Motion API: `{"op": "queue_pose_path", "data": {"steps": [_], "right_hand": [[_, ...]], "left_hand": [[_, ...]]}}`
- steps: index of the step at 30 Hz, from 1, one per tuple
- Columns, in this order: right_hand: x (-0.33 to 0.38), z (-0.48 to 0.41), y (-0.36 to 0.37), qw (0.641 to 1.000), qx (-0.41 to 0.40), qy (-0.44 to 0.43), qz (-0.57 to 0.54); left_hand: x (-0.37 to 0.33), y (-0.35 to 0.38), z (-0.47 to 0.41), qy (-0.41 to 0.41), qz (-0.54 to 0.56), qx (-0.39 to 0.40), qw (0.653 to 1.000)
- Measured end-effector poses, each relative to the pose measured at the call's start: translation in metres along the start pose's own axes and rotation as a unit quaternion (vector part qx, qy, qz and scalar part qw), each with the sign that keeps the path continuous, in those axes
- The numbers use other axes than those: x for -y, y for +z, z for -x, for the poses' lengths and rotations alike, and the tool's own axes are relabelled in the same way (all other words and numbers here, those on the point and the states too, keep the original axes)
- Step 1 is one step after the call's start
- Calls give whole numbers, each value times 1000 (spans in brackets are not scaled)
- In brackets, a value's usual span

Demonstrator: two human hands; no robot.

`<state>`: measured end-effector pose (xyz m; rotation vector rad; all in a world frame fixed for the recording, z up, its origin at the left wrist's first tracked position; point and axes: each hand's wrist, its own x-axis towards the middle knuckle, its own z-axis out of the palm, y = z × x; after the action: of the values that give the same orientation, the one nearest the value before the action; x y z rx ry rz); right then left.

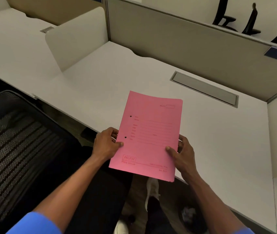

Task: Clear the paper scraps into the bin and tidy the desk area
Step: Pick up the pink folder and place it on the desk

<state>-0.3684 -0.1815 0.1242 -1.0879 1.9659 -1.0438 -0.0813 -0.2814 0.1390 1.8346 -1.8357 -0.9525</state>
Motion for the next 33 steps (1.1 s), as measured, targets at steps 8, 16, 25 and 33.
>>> {"op": "queue_pose_path", "data": {"steps": [8, 16, 25, 33], "right_hand": [[8, -88, -3, 995, 65, -22, -67], [4, -223, -14, 993, 106, -3, -59], [1, -375, -18, 992, 126, -19, -4], [2, -484, -3, 994, 111, -13, 17]], "left_hand": [[-35, 12, -87, -16, -34, -6, 999], [-86, 37, -212, -33, -50, -14, 998], [-137, 75, -357, -31, -106, 4, 994], [-172, 105, -460, -39, -139, 1, 990]]}}
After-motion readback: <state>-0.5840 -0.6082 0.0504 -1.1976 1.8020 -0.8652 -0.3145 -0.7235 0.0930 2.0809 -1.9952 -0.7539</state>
